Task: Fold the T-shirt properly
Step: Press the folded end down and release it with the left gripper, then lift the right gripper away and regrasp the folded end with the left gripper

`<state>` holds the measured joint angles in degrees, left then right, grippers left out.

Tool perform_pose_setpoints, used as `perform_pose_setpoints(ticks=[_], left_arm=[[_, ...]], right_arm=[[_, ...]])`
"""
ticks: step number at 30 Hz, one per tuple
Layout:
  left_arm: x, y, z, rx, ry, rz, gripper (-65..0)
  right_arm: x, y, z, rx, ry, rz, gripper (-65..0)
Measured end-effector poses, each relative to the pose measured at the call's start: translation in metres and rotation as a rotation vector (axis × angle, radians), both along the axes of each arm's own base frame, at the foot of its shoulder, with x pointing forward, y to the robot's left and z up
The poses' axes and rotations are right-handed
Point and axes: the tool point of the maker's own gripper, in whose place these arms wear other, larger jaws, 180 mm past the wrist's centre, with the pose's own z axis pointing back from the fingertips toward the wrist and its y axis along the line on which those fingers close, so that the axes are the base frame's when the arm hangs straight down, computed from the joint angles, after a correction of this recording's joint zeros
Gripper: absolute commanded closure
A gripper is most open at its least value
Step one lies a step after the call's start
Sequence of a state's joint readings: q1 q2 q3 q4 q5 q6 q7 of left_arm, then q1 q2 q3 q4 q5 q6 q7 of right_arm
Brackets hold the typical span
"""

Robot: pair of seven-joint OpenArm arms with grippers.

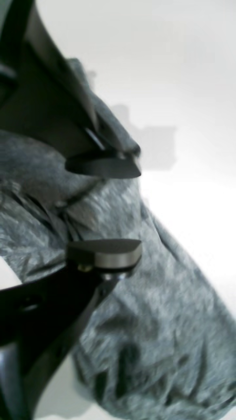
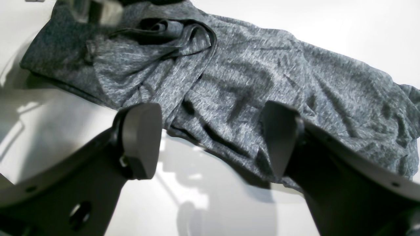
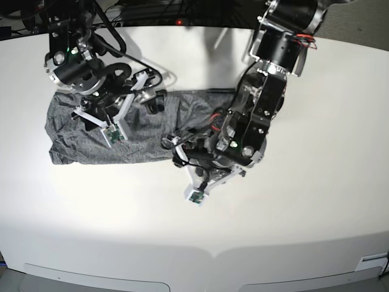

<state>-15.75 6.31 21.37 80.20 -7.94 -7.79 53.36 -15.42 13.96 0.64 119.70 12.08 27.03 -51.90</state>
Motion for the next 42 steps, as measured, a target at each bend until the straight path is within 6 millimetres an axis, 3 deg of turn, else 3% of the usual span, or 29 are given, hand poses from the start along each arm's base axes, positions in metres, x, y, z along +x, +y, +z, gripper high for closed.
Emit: perform_pose_setpoints(ticks=[4, 13, 19, 25, 29, 33, 37, 39, 42], left_arm=[[-0.01, 0.009, -0.014, 0.016, 0.062, 0.054, -29.0], [-0.036, -0.001, -0.034, -0.095, 0.075, 0.11, -29.0], [-0.033, -0.039, -0.005, -0.262, 0.048, 0.048, -29.0], [-0.013, -0.035, 0.011, -0.273, -0.033, 0.063, -29.0], [-0.007, -0.037, 0.017, -0.199, -0.096, -0.022, -29.0], [-0.001, -0.016, 0.007, 0.017, -0.11, -0.086, -29.0], [-0.011, 0.001, -0.011, 0.103, -0.092, -0.147, -29.0], [-0.017, 0.018, -0.024, 0.124, -0.066, -0.143, -29.0], [-0.025, 0.05, -0.042, 0.15, -0.021, -0.122, -29.0]], right_arm=[[0.0, 0.0, 0.0, 0.001, 0.0, 0.0, -47.0], [0.0, 0.0, 0.0, 0.001, 0.0, 0.0, -47.0], [0.0, 0.001, 0.0, 0.003, 0.0, -0.001, -47.0], [0.0, 0.001, 0.0, 0.004, 0.0, -0.001, -47.0], [0.0, 0.001, 0.0, 0.005, -0.003, 0.0, -47.0], [0.0, 0.001, 0.0, 0.005, -0.003, 0.0, -47.0], [0.009, 0.001, 0.007, 0.007, -0.042, 0.0, -47.0], [0.029, -0.008, 0.024, -0.022, -0.125, -0.026, -47.0], [0.069, -0.021, 0.073, 0.08, -0.284, -0.099, -47.0]])
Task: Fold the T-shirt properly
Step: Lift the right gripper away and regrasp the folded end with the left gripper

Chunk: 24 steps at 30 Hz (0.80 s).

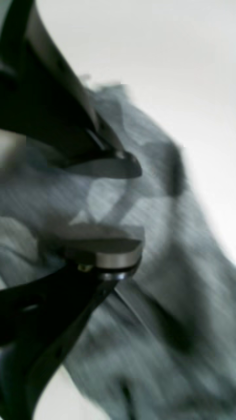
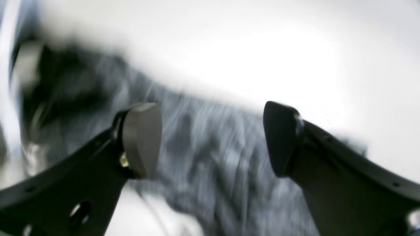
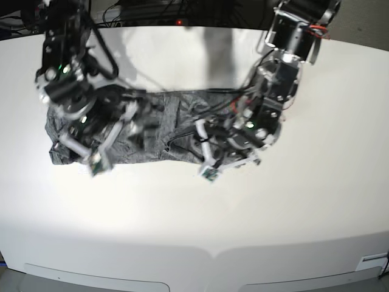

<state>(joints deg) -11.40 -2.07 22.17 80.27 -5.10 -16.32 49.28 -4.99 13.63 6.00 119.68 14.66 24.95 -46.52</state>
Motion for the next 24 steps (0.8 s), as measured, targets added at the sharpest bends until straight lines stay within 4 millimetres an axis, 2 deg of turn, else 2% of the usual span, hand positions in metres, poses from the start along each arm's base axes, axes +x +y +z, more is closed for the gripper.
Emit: perform_pose_setpoints(ticks=[2, 5, 8, 10, 14, 16, 21, 24], left_arm=[[-0.003, 0.012, -0.006, 0.008, 0.013, 0.001, -29.0], [-0.006, 0.013, -0.006, -0.015, 0.02, -0.011, -29.0], [-0.01, 0.016, -0.003, -0.016, 0.011, -0.018, -29.0], [-0.014, 0.014, 0.001, -0.028, 0.015, -0.017, -29.0], [-0.032, -0.018, 0.023, -0.209, 0.04, -0.038, -29.0], [-0.04, -0.035, 0.025, -0.256, 0.053, -0.042, -29.0], [-0.056, -0.066, 0.022, -0.25, 0.03, -0.065, -29.0], [-0.059, -0.096, 0.038, -0.292, 0.014, -0.116, -29.0]], right_arm=[[0.015, 0.001, 0.033, 0.121, -0.085, 0.008, -47.0], [0.024, -0.004, 0.063, 0.231, -0.152, 0.013, -47.0], [0.029, -0.016, 0.075, 0.216, -0.186, -0.003, -47.0], [0.029, -0.02, 0.074, 0.209, -0.181, -0.011, -47.0], [0.028, -0.022, 0.071, 0.202, -0.165, -0.016, -47.0], [0.028, -0.022, 0.071, 0.202, -0.165, -0.017, -47.0], [0.027, -0.021, 0.071, 0.2, -0.167, -0.007, -47.0], [0.027, -0.021, 0.071, 0.2, -0.167, -0.007, -47.0]])
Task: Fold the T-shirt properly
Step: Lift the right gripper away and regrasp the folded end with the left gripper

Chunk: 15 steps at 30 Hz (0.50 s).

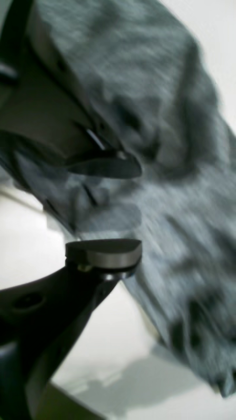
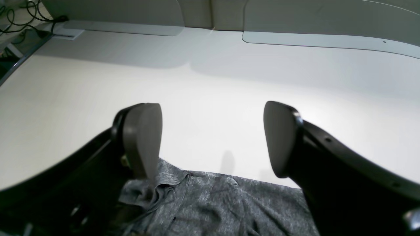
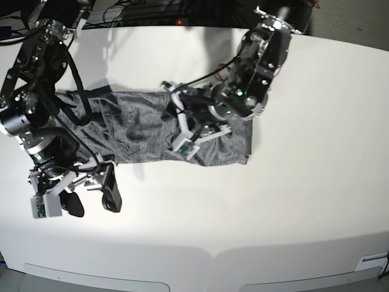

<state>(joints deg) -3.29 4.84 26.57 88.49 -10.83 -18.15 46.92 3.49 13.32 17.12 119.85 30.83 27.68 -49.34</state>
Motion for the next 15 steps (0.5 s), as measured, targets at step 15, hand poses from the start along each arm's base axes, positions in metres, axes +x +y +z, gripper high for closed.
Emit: perform_pose_setpoints(ticks=[15], left_arm=[[0.028, 0.001, 0.013, 0.401, -0.126, -0.017, -29.0]], right_arm=[[0.0, -0.001, -0.002, -0.007, 0.011, -0.001, -47.0]])
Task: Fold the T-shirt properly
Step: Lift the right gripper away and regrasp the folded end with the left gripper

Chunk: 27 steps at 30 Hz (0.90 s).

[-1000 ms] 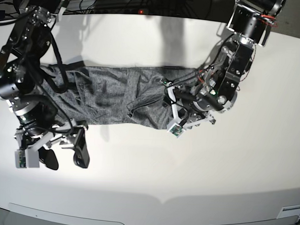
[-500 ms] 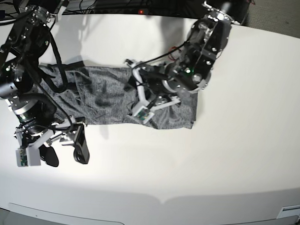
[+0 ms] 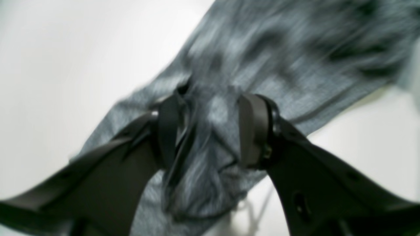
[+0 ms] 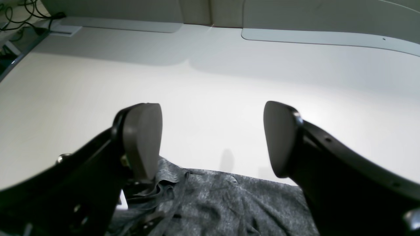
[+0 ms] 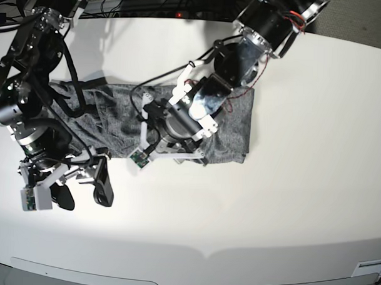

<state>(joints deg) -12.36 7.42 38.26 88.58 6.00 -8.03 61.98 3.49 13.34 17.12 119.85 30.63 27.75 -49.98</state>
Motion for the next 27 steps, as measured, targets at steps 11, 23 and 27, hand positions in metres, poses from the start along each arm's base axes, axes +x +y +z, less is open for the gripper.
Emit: perform_pose_setpoints(ticks=[11, 23, 27], left_arm=[[0.007, 0.081, -0.024, 0.058, -0.021, 0.207, -29.0], [-0.068, 0.068, -0.032, -0.15, 0.113, 0.154, -29.0], [-0.069, 0.063, -0.03, -0.175, 0.095, 0.158, -29.0]], right_arm=[[-0.001, 0.002, -0.002, -0.016, 0.004, 0.016, -47.0], [-0.001, 0.002, -0.001, -0.016, 0.003, 0.016, -47.0], [-0.001, 0.002, -0.002, -0.017, 0.007, 0.016, -47.0]])
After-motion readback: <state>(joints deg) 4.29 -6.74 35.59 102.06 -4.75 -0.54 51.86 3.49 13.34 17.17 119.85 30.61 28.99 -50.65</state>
